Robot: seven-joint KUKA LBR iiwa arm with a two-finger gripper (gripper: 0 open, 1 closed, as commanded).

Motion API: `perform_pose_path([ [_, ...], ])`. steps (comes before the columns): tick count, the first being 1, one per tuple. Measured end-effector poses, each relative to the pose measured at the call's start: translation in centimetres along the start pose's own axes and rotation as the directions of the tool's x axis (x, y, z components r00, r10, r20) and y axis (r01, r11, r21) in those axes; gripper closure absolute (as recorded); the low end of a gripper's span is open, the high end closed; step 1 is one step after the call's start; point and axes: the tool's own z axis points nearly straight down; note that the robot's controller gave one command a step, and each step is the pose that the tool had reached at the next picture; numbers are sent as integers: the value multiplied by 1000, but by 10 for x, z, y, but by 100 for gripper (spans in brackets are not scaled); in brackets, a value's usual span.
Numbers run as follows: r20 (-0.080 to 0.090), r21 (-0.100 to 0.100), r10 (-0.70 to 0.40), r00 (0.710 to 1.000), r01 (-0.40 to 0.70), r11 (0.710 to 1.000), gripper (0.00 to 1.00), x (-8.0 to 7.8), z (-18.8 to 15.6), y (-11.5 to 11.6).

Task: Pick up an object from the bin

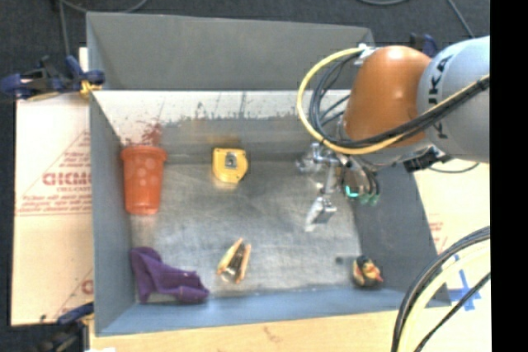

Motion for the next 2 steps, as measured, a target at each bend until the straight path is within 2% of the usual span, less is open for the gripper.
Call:
perform_pose_path([
  [1,8,1,-1,1000,1,1000,0,-2,-5,0],
  [2,8,1,-11,1000,11,1000,0,26,-5,28],
])
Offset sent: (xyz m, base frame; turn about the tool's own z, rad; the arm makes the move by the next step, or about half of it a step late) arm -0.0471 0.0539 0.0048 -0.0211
